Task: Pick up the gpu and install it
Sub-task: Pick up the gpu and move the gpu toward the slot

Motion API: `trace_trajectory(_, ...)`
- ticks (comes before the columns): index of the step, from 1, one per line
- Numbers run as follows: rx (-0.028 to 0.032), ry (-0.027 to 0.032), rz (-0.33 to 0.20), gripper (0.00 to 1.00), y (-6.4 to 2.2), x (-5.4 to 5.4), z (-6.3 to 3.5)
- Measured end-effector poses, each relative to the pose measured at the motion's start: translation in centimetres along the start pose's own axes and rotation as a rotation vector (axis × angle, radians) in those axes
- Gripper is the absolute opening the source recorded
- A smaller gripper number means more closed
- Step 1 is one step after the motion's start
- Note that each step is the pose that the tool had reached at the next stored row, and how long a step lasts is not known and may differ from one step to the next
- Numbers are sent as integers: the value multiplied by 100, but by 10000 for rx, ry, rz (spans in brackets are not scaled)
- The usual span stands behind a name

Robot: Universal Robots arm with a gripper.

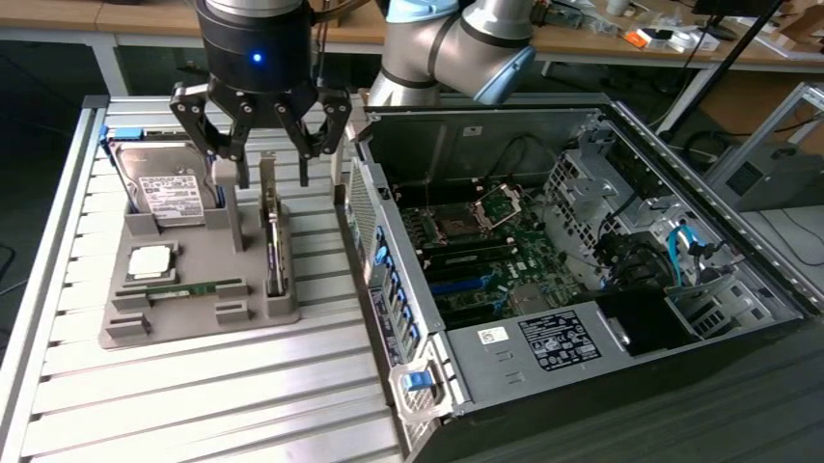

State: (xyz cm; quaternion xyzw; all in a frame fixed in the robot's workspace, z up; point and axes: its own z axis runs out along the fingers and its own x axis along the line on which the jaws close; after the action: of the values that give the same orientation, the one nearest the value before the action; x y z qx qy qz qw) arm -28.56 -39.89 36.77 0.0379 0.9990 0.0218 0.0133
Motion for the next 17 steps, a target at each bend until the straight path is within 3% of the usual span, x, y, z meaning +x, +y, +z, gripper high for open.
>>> trace_trajectory(17, 0, 0, 0, 60, -3, 15, 48)
